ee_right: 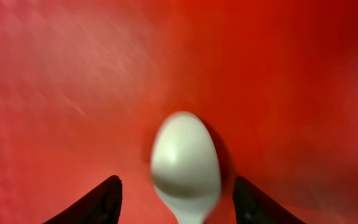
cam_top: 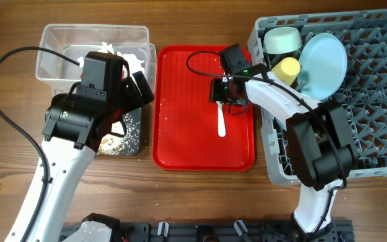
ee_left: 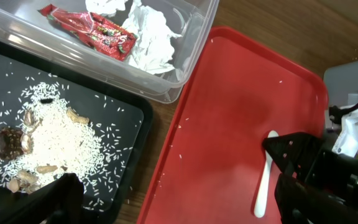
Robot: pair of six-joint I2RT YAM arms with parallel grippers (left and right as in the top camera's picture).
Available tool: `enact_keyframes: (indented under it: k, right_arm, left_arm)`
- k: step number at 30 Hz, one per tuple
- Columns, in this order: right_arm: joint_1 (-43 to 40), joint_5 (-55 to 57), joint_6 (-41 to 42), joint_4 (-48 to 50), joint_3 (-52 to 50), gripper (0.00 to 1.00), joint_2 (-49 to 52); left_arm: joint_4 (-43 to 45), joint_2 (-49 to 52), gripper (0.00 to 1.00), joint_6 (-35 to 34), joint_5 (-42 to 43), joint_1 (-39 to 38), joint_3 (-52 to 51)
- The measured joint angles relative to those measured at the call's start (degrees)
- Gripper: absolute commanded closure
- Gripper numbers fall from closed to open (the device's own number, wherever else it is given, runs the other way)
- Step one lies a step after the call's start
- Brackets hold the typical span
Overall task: Sort waste into correct bins and load items into the dishwasher rack
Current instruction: 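Reach right gripper to the white spoon and grasp it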
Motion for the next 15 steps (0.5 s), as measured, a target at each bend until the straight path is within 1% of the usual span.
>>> enact_keyframes:
  k: [1,2,3,4,6,8,15]
  right_arm:
    - [0.0,0.0,0.0,0.5,0.0,0.52,0.3]
    - [0.0,-0.1,0.1,0.7,0.2,0.58,0.4]
    - [0.0,-0.2,0.1,0.8,0.2,0.64,0.5]
    - [0.0,-0.2,-0.1,0.8,0.2,0.74,0.7]
    - [0.0,-0.2,0.3,1.0,0.3,0.87,1.0]
    - [-0.1,-1.3,0.3,1.2,0.3,0.96,1.2]
    - [0.0,-1.7,0.2,1.1,0.4,0.96,1.4]
  left_arm:
    - [0.0,0.0,0.0,0.0,0.0,0.0,0.0]
    - [0.0,0.0,0.0,0.0,0.0,0.0,0.0]
    - [0.0,0.0,0.0,0.0,0.0,0.0,0.0]
    - [0.0,0.0,0.0,0.0,0.0,0.0,0.0]
    - [0.0,0.0,0.0,0.0,0.0,0.0,0.0]
    - [0.0,0.0,0.0,0.0,0.0,0.0,0.0]
    - [0.0,0.0,0.0,0.0,0.0,0.0,0.0]
